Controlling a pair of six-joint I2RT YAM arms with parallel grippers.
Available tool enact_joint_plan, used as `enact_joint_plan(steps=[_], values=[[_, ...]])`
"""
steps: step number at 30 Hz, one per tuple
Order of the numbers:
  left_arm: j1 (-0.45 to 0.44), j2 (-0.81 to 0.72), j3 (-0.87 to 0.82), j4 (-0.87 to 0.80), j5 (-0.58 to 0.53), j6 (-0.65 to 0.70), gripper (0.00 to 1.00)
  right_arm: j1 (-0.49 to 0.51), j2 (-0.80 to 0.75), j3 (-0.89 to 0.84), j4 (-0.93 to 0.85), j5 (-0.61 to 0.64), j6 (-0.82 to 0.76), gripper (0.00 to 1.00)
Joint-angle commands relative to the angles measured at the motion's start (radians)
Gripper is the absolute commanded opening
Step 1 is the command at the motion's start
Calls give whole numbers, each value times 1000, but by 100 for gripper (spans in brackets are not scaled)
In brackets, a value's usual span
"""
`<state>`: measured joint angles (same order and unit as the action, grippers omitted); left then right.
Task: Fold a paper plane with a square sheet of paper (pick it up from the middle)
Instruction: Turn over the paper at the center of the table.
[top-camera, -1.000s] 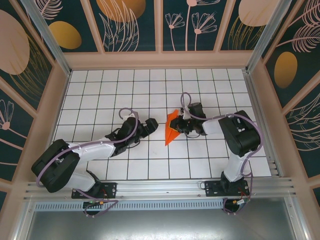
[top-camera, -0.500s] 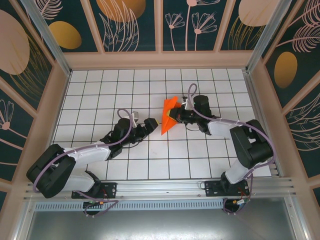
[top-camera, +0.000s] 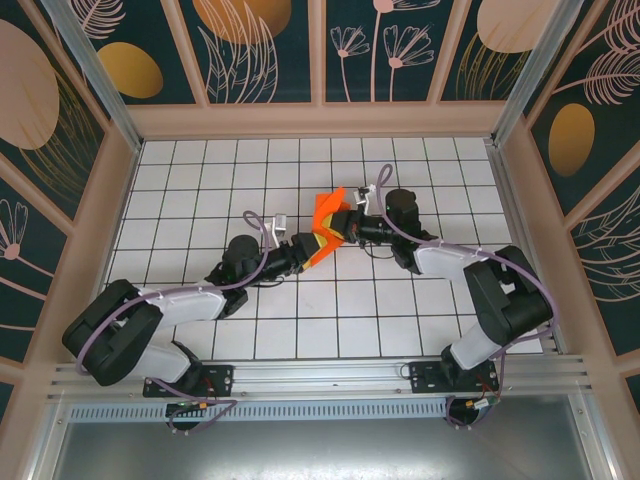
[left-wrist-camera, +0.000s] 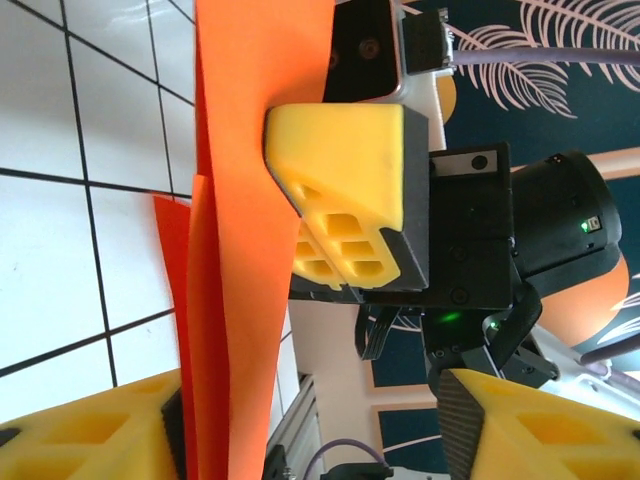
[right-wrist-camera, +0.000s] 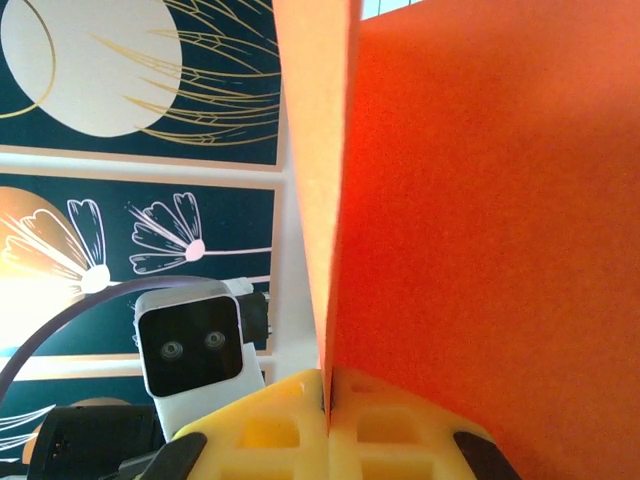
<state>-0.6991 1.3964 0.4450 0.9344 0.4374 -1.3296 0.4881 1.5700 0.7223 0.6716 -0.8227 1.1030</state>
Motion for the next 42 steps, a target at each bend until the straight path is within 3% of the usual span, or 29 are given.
enact_joint_plan(steps=[1,6,12,15,17,22,25,28,32,35,39,42], values=[[5,-35,10,1,-11,31,55,4,-39,-14,29,-32,2,5],[4,-48,35,-99,-47,82,35,3,-53,-19,18,-41,-7,5],[4,-74,72,-253,-115,173,18,3,-66,-6,-16,-70,-54,8],[5,-77,112,-337,-137,231,9,-8,-85,17,-118,-47,-121,19],[4,-82,153,-439,-153,285,5,-21,-113,48,-252,18,-193,35],[5,-102,280,-791,-303,460,2,-41,-187,137,-598,327,-391,56],[3,-81,397,-1060,-440,560,5,-42,-229,157,-724,567,-413,61],[0,-39,509,-1297,-639,612,4,-43,-270,135,-748,688,-412,64],[-24,48,636,-1554,-911,594,4,-43,-299,112,-763,786,-394,66],[-51,141,700,-1658,-1031,569,4,-43,-307,100,-769,821,-373,66],[-96,271,783,-1737,-1113,529,6,-43,-307,94,-777,831,-348,66],[-120,369,824,-1726,-1095,519,9,-45,-307,95,-801,860,-326,66]])
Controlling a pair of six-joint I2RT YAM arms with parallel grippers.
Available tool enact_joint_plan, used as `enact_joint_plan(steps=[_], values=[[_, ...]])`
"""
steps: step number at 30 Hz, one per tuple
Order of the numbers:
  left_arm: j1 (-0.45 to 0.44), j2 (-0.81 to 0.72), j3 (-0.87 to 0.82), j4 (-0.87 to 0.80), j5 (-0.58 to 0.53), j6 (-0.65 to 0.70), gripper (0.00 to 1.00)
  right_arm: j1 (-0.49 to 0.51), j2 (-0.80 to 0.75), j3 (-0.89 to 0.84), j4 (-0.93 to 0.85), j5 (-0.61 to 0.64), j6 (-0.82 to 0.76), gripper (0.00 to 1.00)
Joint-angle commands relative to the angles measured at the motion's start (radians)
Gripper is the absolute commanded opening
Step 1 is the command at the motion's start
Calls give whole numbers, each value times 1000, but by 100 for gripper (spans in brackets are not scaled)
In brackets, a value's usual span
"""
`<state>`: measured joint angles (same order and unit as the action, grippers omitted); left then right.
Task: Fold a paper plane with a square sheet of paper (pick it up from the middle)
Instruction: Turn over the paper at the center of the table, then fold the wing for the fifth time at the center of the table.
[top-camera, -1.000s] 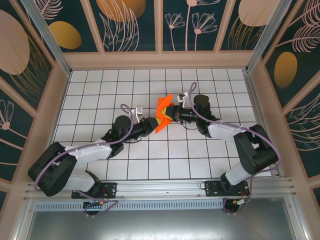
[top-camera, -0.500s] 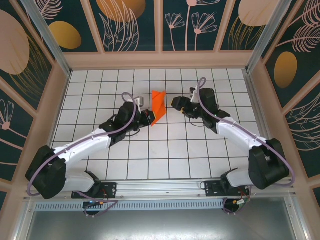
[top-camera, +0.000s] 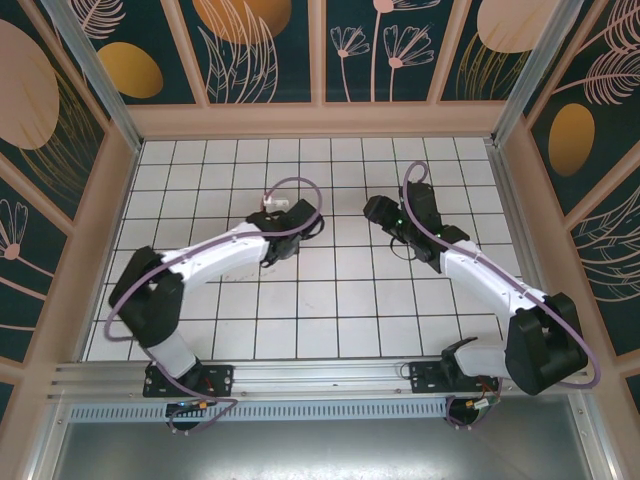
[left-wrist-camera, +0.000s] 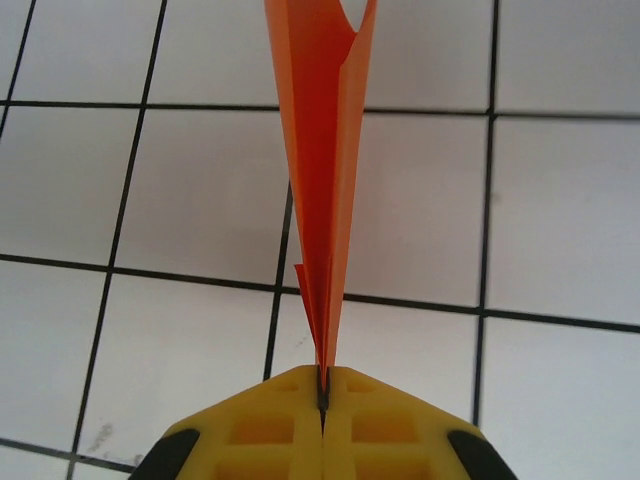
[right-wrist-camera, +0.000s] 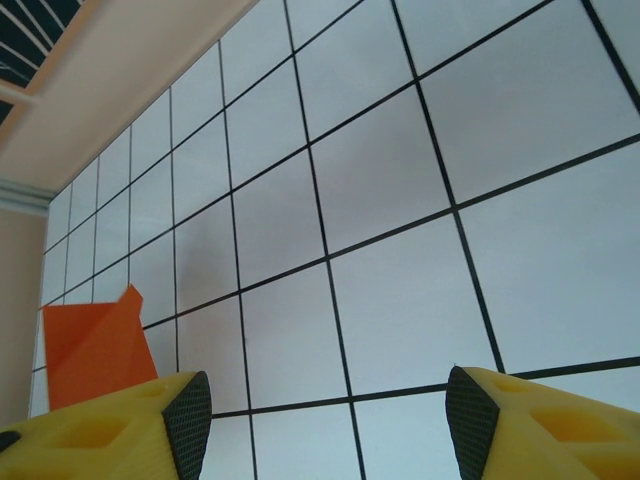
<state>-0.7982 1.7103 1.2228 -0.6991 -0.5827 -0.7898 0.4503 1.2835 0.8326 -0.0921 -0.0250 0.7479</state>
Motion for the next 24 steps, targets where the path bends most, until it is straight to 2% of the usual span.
enact_joint_plan(steps=[1,3,6,10,13,17,22,24], values=[[-28,72,45,-48,-38,-8,10,-8,-22,-14,-48,75,41,66],[-30,77,16,89,89,41,14,-14,-22,-17,-56,77,59,66],[-30,70,-8,237,235,87,32,-18,-21,-20,-47,53,68,66],[-15,19,-41,379,346,109,55,-12,-9,-30,-14,9,58,65],[23,-54,-107,474,425,99,66,16,25,-23,4,-23,43,62],[101,-158,-227,560,457,41,75,91,124,17,31,-36,35,52],[182,-285,-381,598,375,-32,90,272,313,126,78,-36,54,36],[209,-320,-423,595,349,-54,93,331,390,188,68,-21,65,32]])
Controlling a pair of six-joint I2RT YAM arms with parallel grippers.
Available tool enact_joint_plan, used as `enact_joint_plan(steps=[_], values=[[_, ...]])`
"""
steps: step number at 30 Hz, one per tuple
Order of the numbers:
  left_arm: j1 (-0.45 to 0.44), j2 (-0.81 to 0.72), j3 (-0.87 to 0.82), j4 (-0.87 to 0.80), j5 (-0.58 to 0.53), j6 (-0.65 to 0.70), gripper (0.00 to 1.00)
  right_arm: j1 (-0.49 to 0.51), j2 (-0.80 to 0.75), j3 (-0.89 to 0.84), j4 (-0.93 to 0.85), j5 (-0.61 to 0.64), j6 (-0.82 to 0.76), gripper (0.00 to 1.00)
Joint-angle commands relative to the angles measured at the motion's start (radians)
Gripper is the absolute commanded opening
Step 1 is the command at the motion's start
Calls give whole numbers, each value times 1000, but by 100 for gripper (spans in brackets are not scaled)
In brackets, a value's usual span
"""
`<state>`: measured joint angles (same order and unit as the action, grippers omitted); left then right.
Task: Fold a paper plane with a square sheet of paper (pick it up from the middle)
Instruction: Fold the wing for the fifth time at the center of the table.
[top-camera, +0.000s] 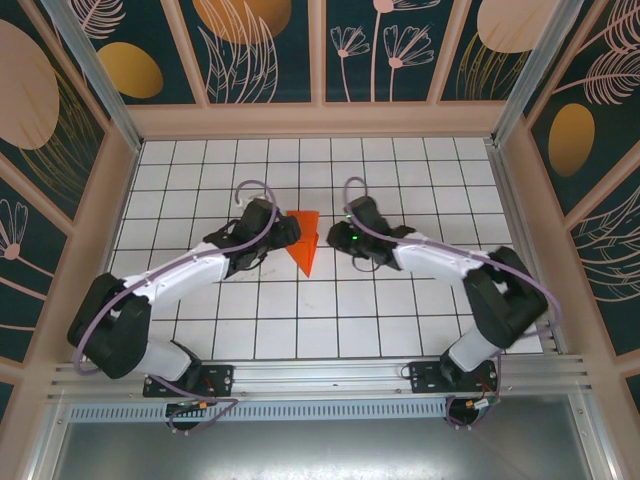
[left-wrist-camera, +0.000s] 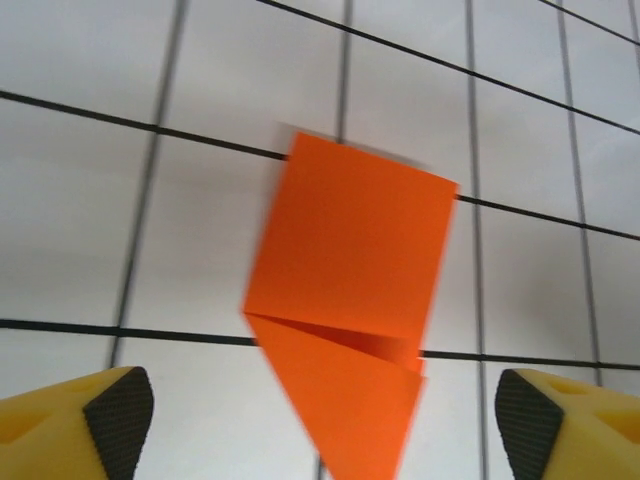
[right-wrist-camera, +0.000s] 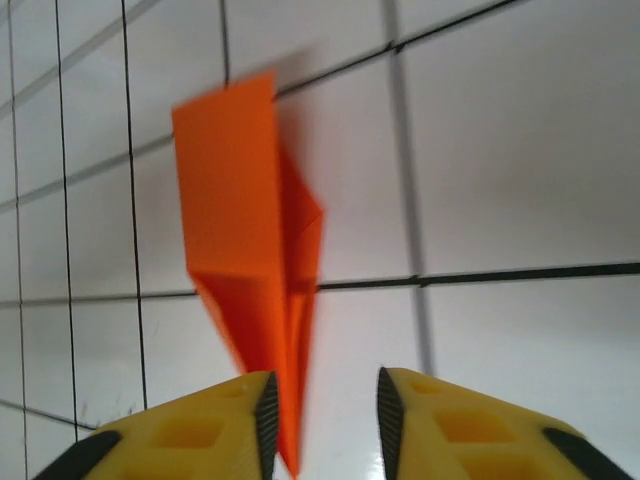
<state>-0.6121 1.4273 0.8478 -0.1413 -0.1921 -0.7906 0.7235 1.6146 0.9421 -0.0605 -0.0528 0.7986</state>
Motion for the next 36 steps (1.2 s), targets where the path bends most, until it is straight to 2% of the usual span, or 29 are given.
enact_joint_plan(steps=[1,6,13,18,24,27,30,33,36], values=[[36,-54,-71,40,-48,-67,94,83,96,107,39,11,17,30],[80,-123,-151,55,-59,-116,96,154,258,240,-2,20,19,27],[95,-155,-181,55,-60,-135,97,160,409,386,-137,86,-26,26],[95,-153,-179,60,-52,-135,97,157,462,410,-211,86,-114,25],[96,-156,-185,80,-8,-106,97,148,404,272,-217,72,-381,26],[96,-163,-191,85,-2,-96,98,139,339,166,-210,-6,-558,27],[96,-171,-208,112,19,-97,99,136,283,100,-219,-21,-679,27],[96,-171,-221,138,54,-108,98,136,240,100,-219,-12,-695,27],[97,-172,-230,156,87,-117,99,133,155,112,-186,-3,-592,30]])
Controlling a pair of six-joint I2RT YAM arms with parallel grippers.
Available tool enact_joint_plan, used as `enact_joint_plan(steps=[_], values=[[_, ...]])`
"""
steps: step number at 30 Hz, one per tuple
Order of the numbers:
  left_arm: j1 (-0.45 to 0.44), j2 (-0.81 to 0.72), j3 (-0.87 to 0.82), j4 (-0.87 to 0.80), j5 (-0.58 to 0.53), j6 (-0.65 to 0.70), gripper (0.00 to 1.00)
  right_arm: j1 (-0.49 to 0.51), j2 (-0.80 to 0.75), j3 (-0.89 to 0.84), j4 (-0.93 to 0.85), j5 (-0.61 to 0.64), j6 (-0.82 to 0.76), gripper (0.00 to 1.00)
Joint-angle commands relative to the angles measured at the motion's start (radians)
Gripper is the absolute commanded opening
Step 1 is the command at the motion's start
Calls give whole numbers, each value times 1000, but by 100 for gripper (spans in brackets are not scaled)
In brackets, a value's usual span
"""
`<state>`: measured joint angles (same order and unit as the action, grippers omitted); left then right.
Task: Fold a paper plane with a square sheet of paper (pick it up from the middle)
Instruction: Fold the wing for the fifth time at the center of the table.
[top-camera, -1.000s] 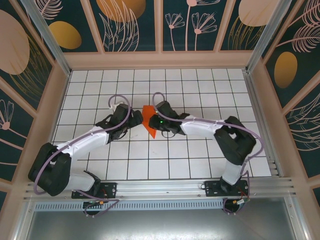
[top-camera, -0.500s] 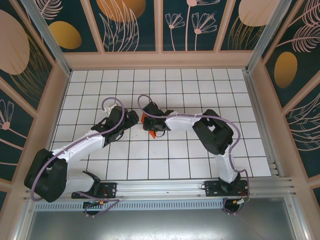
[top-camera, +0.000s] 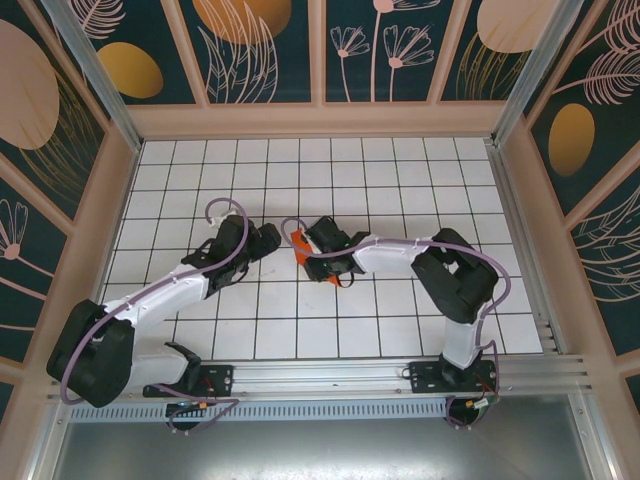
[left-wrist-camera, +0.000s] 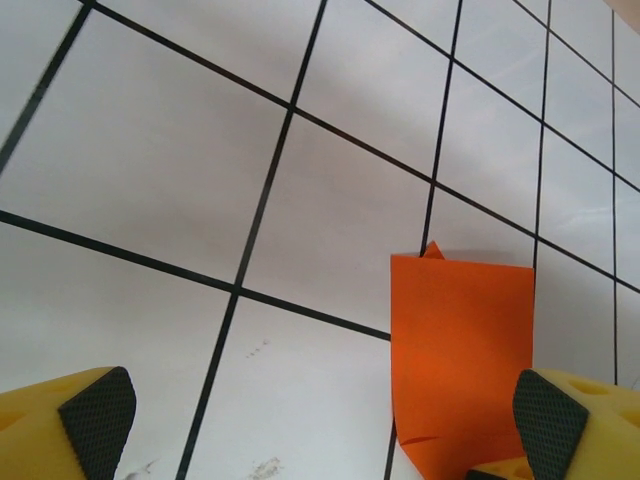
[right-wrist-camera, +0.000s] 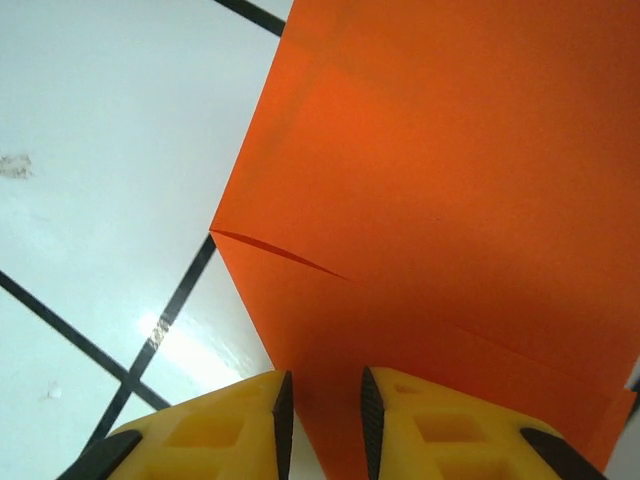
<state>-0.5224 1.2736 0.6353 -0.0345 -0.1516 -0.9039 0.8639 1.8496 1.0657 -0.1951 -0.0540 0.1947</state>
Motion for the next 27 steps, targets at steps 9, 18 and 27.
enact_joint_plan(steps=[9,18,27], values=[[7,6,-68,210,233,-58,99,-28,-206,-90,67,81,516,34],[6,64,-98,344,351,-140,98,-65,-126,-103,127,49,571,31],[5,126,-101,429,433,-212,97,-108,-49,-111,166,-26,565,30]])
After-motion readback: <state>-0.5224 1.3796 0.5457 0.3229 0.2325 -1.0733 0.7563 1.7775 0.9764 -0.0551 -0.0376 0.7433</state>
